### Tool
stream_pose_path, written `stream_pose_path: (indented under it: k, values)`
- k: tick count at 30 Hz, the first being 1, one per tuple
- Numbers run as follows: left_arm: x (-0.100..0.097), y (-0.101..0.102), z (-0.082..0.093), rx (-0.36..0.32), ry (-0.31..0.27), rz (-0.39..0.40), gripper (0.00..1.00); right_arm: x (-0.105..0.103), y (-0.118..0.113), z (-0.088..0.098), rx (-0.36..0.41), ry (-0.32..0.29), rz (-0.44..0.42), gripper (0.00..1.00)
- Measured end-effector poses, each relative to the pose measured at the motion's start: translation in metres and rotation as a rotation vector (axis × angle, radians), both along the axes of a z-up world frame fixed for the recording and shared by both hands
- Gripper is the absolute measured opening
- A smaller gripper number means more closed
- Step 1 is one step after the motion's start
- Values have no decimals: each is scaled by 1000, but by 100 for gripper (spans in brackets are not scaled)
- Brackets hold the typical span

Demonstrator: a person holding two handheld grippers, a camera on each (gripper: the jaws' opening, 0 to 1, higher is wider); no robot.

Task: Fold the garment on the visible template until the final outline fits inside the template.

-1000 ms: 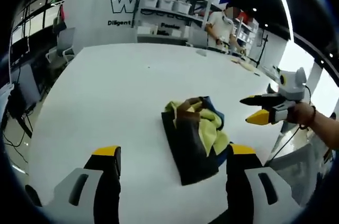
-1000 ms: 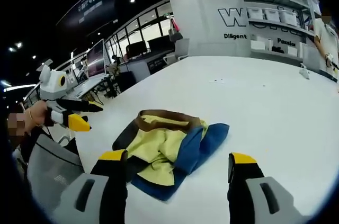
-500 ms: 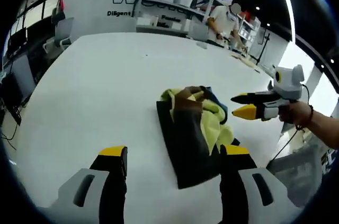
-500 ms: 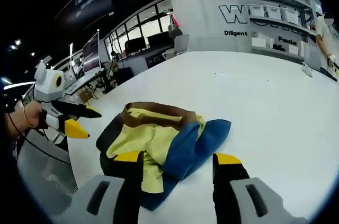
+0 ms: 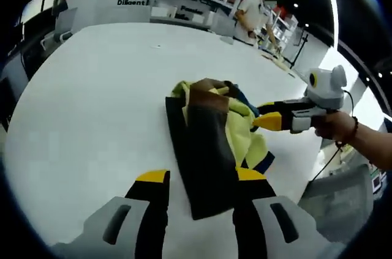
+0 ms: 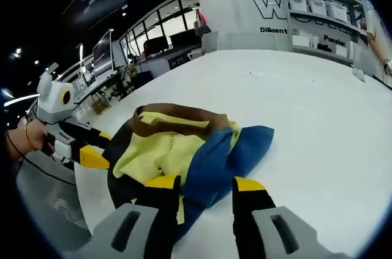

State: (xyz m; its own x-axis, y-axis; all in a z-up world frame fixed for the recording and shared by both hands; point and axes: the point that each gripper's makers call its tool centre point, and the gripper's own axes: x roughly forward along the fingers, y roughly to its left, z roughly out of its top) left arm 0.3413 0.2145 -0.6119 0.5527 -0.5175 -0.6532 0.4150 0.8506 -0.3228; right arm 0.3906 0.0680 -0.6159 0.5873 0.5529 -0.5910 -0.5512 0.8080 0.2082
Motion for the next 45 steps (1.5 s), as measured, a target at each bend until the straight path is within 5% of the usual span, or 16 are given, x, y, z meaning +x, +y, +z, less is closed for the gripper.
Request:
stream_pose_path:
  k: [12, 17, 26, 32, 45]
  values:
    - [-2, -4, -5, -2, 4, -25, 10, -2, 3, 2, -12, -1, 3, 14]
    - [-3, -3, 0, -4, -4, -26, 0, -5, -1, 8, -45, -39, 18, 0]
    - [0, 8, 14, 17, -50, -15, 0, -11, -6, 22, -60, -85, 22, 0]
    - [10, 18, 37, 62, -122, -19, 0, -7, -16, 48, -78, -154, 2, 0]
    - [58, 28, 76, 90, -197, 14, 0, 28, -16, 86, -87, -255, -7, 0]
